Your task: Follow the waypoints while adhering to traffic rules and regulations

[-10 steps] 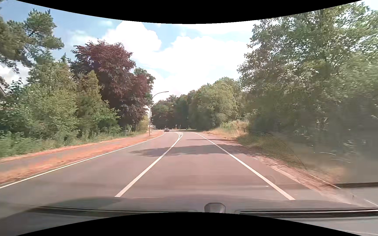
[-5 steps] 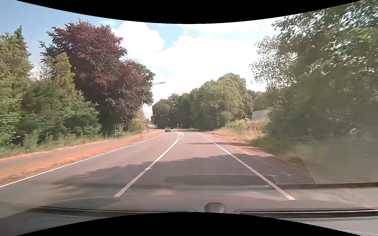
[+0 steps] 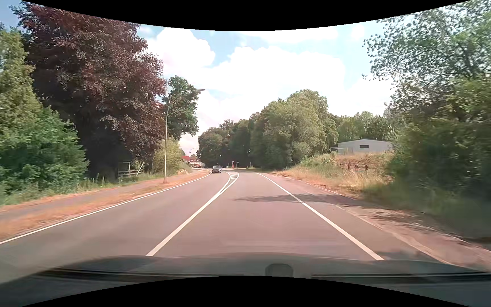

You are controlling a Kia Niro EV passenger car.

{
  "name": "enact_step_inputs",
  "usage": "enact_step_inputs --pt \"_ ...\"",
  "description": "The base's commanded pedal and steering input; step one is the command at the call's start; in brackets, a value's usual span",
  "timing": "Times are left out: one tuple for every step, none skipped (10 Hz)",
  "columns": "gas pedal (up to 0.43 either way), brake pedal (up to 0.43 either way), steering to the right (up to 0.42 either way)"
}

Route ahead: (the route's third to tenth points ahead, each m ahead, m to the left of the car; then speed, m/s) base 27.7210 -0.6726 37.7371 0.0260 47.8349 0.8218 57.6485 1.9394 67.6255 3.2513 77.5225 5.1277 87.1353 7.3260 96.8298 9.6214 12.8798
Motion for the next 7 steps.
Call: enact_step_inputs --pt "0.169 0.0 -0.007" --pt "0.169 0.0 -0.006" --pt "0.169 0.0 -0.006" --pt "0.169 0.0 -0.005" --pt "0.169 0.0 -0.005" --pt "0.169 0.0 -0.005" --pt "0.169 0.0 -0.005"
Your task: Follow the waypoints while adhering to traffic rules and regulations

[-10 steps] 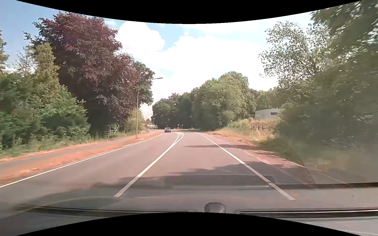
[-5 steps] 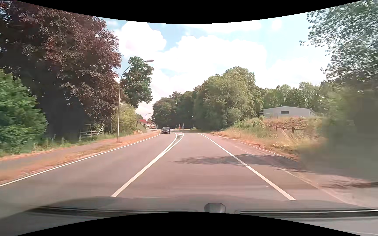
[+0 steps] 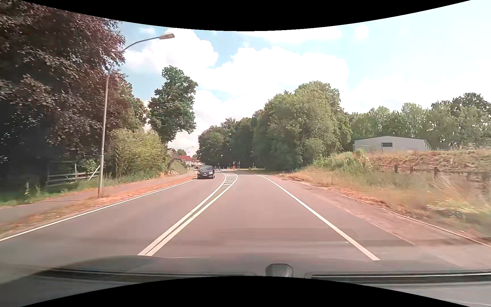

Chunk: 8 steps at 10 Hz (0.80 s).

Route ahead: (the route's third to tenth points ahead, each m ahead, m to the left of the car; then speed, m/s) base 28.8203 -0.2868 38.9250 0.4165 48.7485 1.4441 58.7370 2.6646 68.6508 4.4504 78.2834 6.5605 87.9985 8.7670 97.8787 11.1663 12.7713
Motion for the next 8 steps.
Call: enact_step_inputs --pt "0.169 0.0 -0.005" --pt "0.169 0.0 -0.005" --pt "0.169 0.0 -0.005" --pt "0.169 0.0 -0.005" --pt "0.169 0.0 -0.005" --pt "0.169 0.0 -0.005" --pt "0.169 0.0 -0.006" --pt "0.169 0.0 -0.006"
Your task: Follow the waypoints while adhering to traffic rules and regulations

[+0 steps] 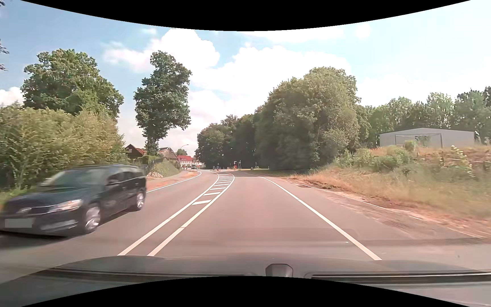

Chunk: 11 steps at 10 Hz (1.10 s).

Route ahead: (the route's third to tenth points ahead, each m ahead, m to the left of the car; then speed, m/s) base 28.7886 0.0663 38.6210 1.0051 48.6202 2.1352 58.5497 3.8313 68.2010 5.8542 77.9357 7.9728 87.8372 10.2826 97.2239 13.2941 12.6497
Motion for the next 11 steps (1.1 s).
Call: enact_step_inputs --pt "0.169 0.0 -0.006" --pt "0.169 0.0 -0.006" --pt "0.169 0.0 -0.007" --pt "0.169 0.0 -0.008" --pt "0.169 0.0 -0.009" --pt "0.169 0.0 -0.01" --pt "0.169 0.0 -0.011" --pt "0.169 0.0 -0.012" --pt "0.169 0.0 -0.012" --pt "0.169 0.0 -0.012" --pt "0.169 0.0 -0.012"
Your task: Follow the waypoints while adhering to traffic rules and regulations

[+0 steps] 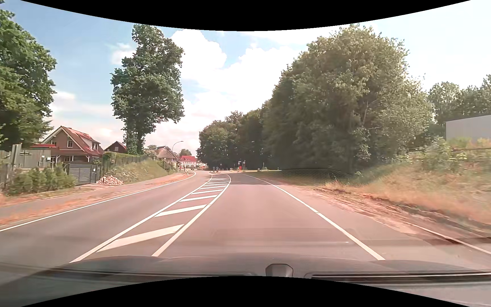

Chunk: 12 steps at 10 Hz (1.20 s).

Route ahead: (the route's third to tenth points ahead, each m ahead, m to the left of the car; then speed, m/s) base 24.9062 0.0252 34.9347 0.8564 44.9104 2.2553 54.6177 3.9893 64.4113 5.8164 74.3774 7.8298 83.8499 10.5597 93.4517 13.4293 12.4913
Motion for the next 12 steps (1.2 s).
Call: enact_step_inputs --pt "0.177 0.0 -0.012" --pt "0.177 0.0 -0.012" --pt "0.177 0.0 -0.012" --pt "0.177 0.0 -0.012" --pt "0.177 0.0 -0.012" --pt "0.177 0.0 -0.012" --pt "0.177 0.0 -0.012" --pt "0.177 0.0 -0.012" --pt "0.177 0.0 -0.012" --pt "0.177 0.0 -0.014" --pt "0.189 0.0 -0.016" --pt "0.189 0.0 -0.016"
